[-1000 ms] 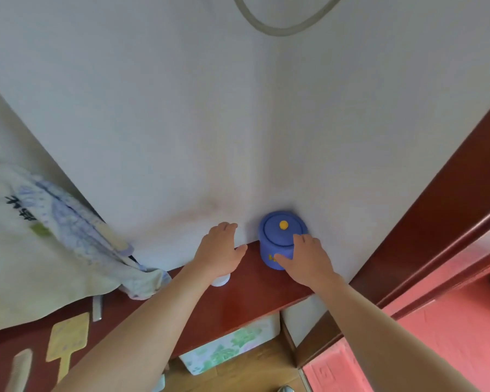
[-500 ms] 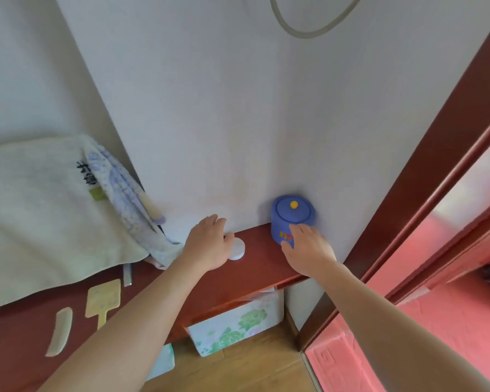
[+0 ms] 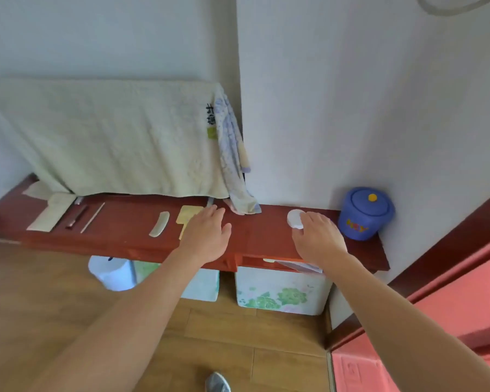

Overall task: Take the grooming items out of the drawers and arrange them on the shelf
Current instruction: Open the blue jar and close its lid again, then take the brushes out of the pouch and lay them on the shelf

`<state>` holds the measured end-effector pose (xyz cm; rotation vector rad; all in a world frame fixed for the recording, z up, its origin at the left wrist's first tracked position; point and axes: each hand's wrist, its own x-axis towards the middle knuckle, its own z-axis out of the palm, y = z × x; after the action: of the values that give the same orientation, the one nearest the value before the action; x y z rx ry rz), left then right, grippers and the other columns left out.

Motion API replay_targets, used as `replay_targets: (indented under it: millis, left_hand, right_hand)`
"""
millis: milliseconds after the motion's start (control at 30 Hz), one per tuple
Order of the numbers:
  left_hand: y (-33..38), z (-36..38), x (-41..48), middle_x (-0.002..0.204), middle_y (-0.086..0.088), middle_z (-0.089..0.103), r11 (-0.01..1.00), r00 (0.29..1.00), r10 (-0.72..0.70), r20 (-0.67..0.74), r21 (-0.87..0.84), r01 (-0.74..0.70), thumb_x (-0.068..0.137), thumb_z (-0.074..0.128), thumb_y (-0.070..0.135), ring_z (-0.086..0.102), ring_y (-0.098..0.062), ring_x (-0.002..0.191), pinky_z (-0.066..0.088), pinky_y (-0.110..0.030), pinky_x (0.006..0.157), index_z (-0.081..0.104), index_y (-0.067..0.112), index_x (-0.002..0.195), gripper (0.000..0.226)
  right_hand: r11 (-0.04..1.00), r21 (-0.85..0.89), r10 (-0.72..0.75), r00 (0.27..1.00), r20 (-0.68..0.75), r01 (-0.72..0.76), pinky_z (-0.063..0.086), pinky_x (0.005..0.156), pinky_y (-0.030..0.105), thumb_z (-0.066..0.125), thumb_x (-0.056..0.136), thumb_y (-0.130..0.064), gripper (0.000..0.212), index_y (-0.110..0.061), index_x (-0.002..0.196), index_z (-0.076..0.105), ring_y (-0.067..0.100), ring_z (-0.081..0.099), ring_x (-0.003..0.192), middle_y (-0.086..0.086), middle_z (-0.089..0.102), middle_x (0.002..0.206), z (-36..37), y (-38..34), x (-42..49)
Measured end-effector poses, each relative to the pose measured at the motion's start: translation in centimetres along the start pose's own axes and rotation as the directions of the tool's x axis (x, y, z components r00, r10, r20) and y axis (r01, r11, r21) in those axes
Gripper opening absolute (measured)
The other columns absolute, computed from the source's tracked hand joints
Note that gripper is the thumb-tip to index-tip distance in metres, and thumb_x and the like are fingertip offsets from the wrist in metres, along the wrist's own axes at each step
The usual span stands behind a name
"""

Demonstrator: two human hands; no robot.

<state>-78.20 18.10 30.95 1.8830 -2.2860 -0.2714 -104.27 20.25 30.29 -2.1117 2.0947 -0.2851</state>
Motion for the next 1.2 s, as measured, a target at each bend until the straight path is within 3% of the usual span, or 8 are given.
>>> replay_targets:
  millis: [67,167,367,467,667,800,1000,1200]
  left_hand:
    - [-2.2,-0.4,-2.5,0.144,-0.007,0.049,0.998,0.998,-0.059,-0.011,0.006,0.059,0.102,0.039,0.037,0.043,-0.027,0.134,0.038,-0.043,0.111,0.044,0.011,0.143,0.049]
    - [-5.5,-1.5,-6.0,0.134,-0.006,0.054,0.992,0.99,-0.129,-0.052,0.0,0.129,0.102,0.04,0.034,0.049,-0.027,0.125,0.043,-0.041,0.105,0.049,0.011,0.138,0.044]
    - [-13.7,-4.3,-12.7,0.15,-0.012,0.043,0.957,0.953,-0.29,-0.091,-0.032,0.288,0.104,0.039,0.032,0.037,-0.027,0.14,0.03,-0.041,0.115,0.04,0.008,0.147,0.05]
    - [-18.8,-6.1,-16.2,0.16,-0.011,0.03,0.938,0.934,-0.346,-0.086,-0.016,0.346,0.105,0.035,0.036,0.023,-0.024,0.149,0.021,-0.039,0.121,0.034,0.007,0.151,0.054]
    - [-27.9,-8.8,-22.6,0.161,-0.006,0.029,0.899,0.893,-0.433,-0.123,0.017,0.438,0.105,0.035,0.039,0.024,-0.021,0.149,0.023,-0.038,0.121,0.032,0.012,0.153,0.055]
    - [-32.2,-10.4,-25.4,0.159,-0.003,0.032,0.849,0.84,-0.518,-0.16,0.024,0.528,0.105,0.036,0.041,0.028,-0.021,0.147,0.025,-0.036,0.119,0.035,0.017,0.152,0.053]
    - [-37.8,-11.3,-26.2,0.164,-0.001,0.023,0.745,0.739,-0.661,-0.131,0.007,0.667,0.105,0.031,0.044,0.02,-0.021,0.151,0.019,-0.038,0.121,0.027,0.021,0.155,0.055]
    - [-42.6,-12.2,-25.7,0.164,-0.001,0.021,0.662,0.654,-0.745,-0.128,-0.023,0.75,0.105,0.029,0.042,0.017,-0.02,0.151,0.015,-0.038,0.123,0.025,0.019,0.156,0.056]
  right_hand:
    - [0.999,0.016,-0.053,0.998,0.022,0.052,0.036,0.103,0.039,0.039,0.092,-0.034,0.036,-0.012,0.116,0.055,0.028,0.048,0.12,0.005,0.057,0.122,0.2,-2.5,-0.5]
    - [0.992,0.02,-0.129,0.99,0.05,0.128,0.034,0.107,0.04,0.037,0.096,-0.034,0.045,-0.009,0.131,0.049,0.027,0.044,0.125,0.007,0.053,0.131,0.7,-6.9,-1.1]
    - [0.966,0.025,-0.257,0.965,0.044,0.256,0.04,0.098,0.038,0.034,0.096,-0.036,0.032,-0.015,0.113,0.052,0.023,0.051,0.113,0.003,0.057,0.116,2.3,-17.2,-2.1]
    - [0.947,0.031,-0.32,0.947,0.037,0.319,0.036,0.105,0.038,0.035,0.097,-0.036,0.04,-0.013,0.126,0.052,0.024,0.047,0.122,0.004,0.055,0.128,3.7,-23.2,-3.1]
    - [0.898,0.034,-0.441,0.895,0.064,0.44,0.039,0.103,0.038,0.033,0.098,-0.036,0.041,-0.014,0.126,0.053,0.023,0.049,0.119,0.003,0.056,0.127,7.0,-34.3,-4.7]
    - [0.85,0.029,-0.527,0.845,0.09,0.526,0.042,0.096,0.037,0.03,0.098,-0.036,0.031,-0.016,0.109,0.052,0.023,0.051,0.11,0.001,0.057,0.113,8.6,-40.1,-4.6]
    - [0.764,0.008,-0.641,0.758,0.12,0.645,0.036,0.106,0.038,0.029,0.101,-0.036,0.041,-0.012,0.127,0.049,0.025,0.047,0.121,0.005,0.055,0.128,11.0,-47.0,-1.3]
    - [0.666,0.036,-0.744,0.66,0.106,0.745,0.043,0.092,0.034,0.033,0.097,-0.034,0.029,-0.014,0.105,0.054,0.021,0.054,0.1,0.001,0.058,0.102,13.8,-53.3,3.6]
